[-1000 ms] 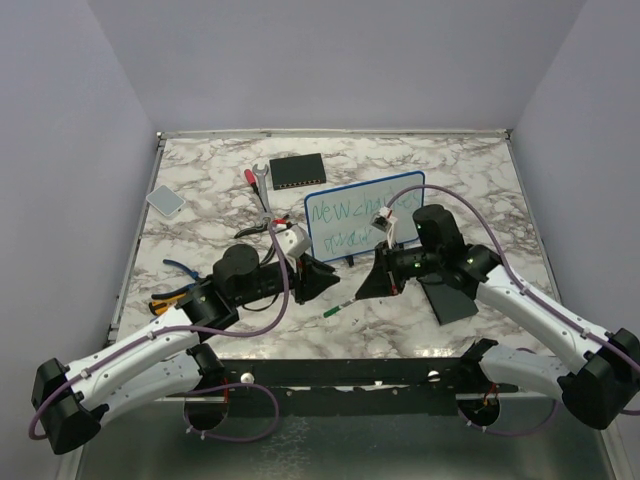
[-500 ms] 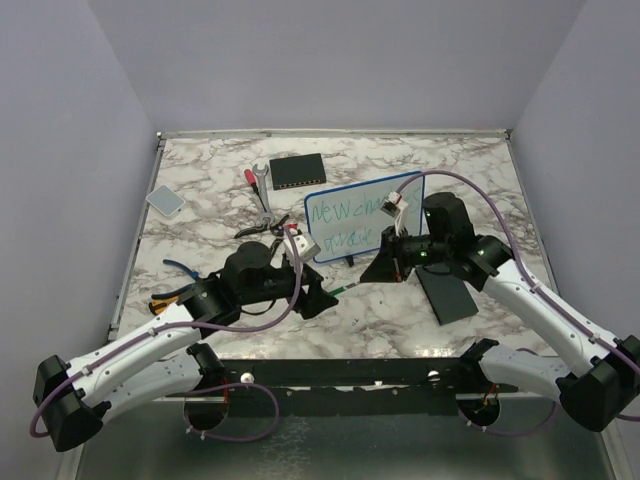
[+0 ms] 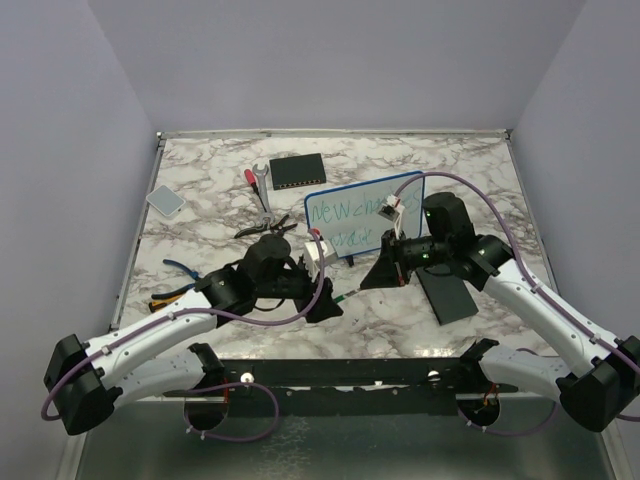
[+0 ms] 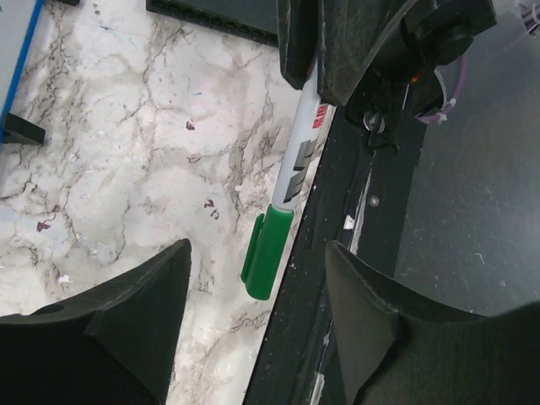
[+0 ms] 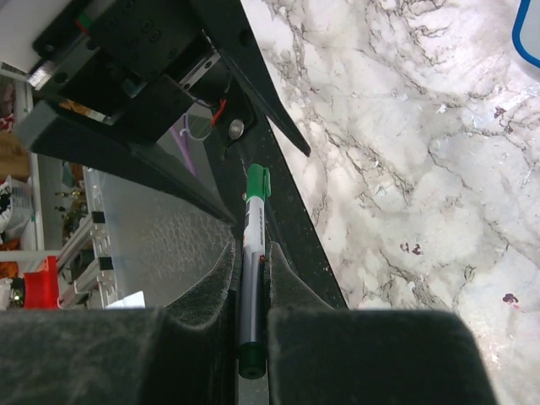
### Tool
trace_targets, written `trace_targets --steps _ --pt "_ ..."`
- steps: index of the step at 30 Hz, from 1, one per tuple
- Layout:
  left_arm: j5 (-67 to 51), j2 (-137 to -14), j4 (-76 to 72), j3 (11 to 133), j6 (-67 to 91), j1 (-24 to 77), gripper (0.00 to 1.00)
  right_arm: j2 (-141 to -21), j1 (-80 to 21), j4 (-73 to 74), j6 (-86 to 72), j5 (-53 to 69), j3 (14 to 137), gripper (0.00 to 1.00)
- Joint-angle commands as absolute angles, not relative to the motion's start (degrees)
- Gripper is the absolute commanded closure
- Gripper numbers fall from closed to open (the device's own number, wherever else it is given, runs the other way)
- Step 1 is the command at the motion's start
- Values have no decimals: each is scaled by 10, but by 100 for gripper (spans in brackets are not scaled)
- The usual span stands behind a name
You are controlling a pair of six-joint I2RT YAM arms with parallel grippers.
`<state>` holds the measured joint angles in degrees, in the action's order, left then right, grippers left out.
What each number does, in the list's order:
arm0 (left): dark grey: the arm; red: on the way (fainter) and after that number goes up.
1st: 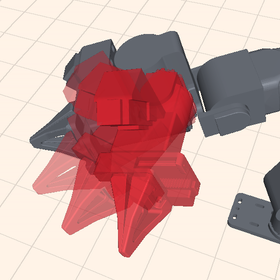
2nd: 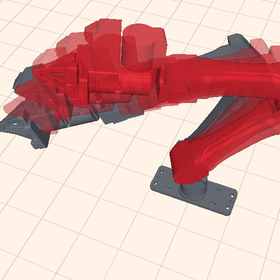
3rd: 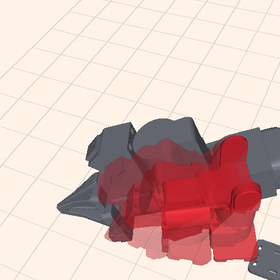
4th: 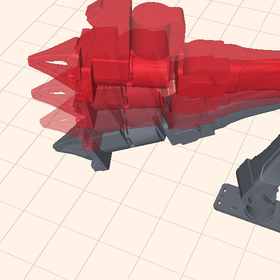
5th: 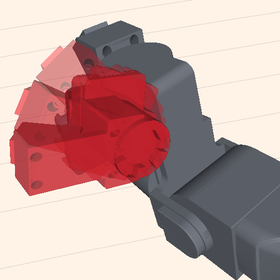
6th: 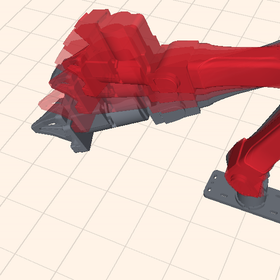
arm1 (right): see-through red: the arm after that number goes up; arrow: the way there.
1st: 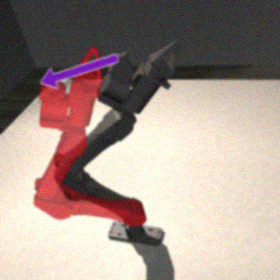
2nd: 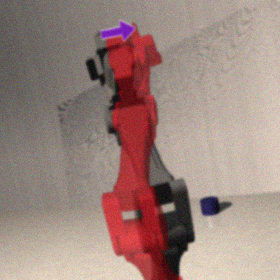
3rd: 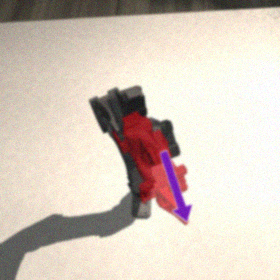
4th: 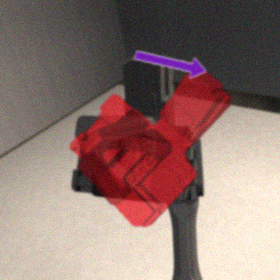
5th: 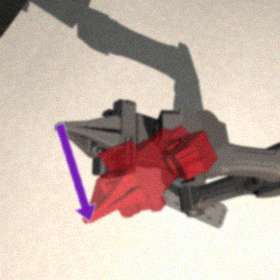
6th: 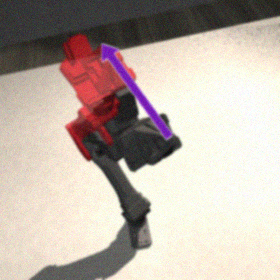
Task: Write a sentence on the whiteboard
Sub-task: Close the whiteboard marker at the center of the board.
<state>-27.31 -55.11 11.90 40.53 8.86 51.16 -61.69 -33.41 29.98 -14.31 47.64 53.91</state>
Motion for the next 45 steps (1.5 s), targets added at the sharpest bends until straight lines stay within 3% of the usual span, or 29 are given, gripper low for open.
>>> trace_targets --steps 1,12,18,45 --pt "-303 -564 133 422 72 520 41 -612 -332 323 -127 503 559 99" --pt "-306 -569 134 425 62 525 76 -625 -333 323 -120 517 563 99" --pt "-297 -569 134 430 53 529 100 -634 -333 323 -117 532 559 99" --pt "-248 -549 54 420 63 531 100 -633 -393 189 -216 544 448 99"
